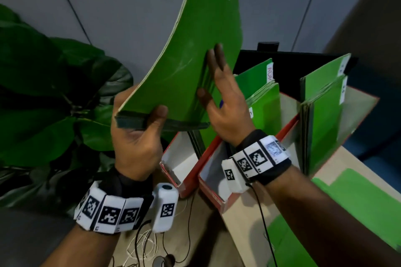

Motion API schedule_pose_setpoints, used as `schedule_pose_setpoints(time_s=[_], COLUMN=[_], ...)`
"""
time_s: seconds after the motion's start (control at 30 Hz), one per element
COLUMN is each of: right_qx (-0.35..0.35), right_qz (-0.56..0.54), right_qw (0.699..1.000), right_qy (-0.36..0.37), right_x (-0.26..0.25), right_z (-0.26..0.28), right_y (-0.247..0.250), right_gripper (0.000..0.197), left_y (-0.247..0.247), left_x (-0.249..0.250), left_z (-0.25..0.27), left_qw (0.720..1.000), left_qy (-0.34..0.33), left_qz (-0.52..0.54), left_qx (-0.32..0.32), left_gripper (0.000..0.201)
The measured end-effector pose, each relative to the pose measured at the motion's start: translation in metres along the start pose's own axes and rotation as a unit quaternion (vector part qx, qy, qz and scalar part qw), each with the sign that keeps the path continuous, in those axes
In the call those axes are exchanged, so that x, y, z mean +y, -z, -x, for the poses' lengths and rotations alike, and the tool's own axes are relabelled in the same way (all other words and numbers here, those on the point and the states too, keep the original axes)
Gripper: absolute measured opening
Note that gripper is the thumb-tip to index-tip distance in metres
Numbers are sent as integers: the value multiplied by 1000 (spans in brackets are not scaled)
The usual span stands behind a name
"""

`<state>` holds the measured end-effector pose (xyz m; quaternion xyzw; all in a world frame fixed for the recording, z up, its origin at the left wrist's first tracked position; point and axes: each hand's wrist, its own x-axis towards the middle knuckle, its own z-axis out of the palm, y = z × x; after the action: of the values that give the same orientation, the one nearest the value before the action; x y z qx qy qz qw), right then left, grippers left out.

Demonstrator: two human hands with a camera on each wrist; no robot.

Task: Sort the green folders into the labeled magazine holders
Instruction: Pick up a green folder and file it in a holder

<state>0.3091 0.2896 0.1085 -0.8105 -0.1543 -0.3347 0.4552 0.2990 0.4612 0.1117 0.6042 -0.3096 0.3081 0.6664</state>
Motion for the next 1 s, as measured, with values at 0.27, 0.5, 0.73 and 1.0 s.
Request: schedule_pose_setpoints(time_s=[0.27,0.5,0.73,1.0], right_qx=[-81,-128,-118,-209], right_qz=[14,30,102,89], right_qw=[996,991,988,959], right_qy=[42,30,-3,-170], right_x=[-2,5,17,38], right_z=[0,1,4,21], right_y=[-43,-55,-61,-76], right_gripper=[59,65,70,95], left_y=[32,39,36,17], left_x=[-20,-30,-42,-79], left_z=[12,11,-2,-5], left_qw=[993,990,997,988], left_qy=[-24,-27,-34,48], left_qz=[-13,-50,-47,-147], left_qx=[111,127,44,6], left_gripper=[54,50,61,47])
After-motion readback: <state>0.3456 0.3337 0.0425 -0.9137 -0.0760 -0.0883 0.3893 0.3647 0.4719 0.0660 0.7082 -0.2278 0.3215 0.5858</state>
